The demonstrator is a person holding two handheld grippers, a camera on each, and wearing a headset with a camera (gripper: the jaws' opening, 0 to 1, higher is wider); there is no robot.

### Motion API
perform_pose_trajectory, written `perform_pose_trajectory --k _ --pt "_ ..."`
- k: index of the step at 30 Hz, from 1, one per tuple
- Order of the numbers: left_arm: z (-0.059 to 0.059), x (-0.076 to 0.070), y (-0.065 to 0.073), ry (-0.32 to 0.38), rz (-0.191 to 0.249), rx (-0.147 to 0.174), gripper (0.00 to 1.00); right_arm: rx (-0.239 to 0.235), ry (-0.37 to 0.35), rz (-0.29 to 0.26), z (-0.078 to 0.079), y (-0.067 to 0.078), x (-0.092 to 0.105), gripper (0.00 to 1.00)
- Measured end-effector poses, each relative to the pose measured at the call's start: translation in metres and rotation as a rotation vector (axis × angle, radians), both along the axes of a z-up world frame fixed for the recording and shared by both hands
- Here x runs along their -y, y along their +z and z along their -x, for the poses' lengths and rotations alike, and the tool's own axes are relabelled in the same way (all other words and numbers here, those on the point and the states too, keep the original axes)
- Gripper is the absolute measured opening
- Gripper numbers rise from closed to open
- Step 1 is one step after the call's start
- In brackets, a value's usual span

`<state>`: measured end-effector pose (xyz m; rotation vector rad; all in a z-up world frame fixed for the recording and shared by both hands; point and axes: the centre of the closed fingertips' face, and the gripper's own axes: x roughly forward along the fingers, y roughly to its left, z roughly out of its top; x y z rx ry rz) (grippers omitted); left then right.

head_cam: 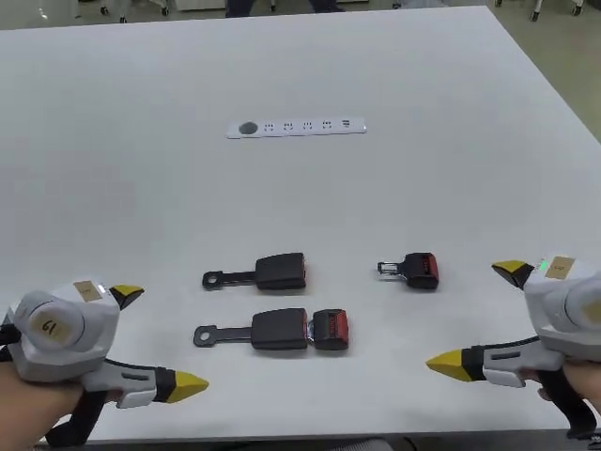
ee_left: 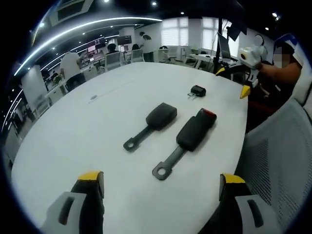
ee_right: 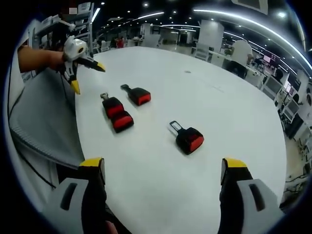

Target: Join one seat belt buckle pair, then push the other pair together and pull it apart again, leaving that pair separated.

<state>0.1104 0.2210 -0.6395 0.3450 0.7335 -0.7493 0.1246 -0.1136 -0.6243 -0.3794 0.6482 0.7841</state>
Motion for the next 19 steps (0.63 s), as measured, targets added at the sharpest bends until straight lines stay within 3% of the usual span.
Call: perform_pose_trajectory --k 5,10,19 --pt "0.002 -0.001 -0.001 -0.001 -0.008 0.002 1.0 0.004 -0.023 -0.036 0.0 0.009 -0.006 1.0" --pt "0.003 0.001 0.0 0.002 -0.005 0.005 1.0 -0.005 0.014 -0.001 0.006 0.0 -0.01 0.99" --pt "0.009 0.004 -0.003 -0.02 -0.01 -0.011 1.0 -0.008 -0.013 -0.027 0.008 0.004 -0.011 0.99"
